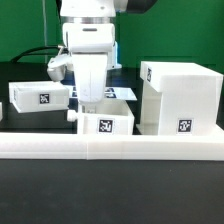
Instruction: Assemble drawer
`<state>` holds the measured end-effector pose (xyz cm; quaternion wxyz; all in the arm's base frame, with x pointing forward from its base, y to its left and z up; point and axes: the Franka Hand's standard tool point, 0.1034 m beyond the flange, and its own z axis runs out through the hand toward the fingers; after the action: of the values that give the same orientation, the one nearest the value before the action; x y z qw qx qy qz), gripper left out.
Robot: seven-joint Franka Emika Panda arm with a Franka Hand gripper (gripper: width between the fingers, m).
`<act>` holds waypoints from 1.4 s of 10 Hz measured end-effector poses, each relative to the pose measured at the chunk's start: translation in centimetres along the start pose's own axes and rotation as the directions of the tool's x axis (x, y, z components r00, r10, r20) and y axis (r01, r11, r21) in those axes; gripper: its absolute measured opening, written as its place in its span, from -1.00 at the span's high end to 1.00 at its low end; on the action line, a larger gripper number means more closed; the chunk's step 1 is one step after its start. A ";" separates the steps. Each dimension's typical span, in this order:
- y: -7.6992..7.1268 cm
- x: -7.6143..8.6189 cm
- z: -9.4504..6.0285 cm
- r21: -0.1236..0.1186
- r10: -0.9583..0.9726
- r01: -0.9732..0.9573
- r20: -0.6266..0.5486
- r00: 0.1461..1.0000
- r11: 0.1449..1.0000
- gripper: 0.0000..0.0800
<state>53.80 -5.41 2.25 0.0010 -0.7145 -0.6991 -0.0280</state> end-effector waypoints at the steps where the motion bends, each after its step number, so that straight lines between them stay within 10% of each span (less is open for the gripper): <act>1: -0.3 -0.1 0.2 0.009 0.001 -0.001 0.002 1.000 1.000 0.90; 3: -0.1 0.1 0.3 -0.019 0.002 -0.002 0.002 1.000 1.000 0.90; 9: -0.2 4.0 0.6 0.008 -0.085 0.085 0.005 0.996 0.996 0.89; 14: -0.8 4.0 0.8 0.043 -0.092 0.092 0.006 0.996 0.995 0.89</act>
Offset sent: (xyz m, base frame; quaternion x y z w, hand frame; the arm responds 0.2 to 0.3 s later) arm 0.0061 0.0234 0.0001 0.0109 0.0064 -0.0150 0.9998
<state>53.14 -1.40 1.54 0.0125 -0.6813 -0.7318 -0.0103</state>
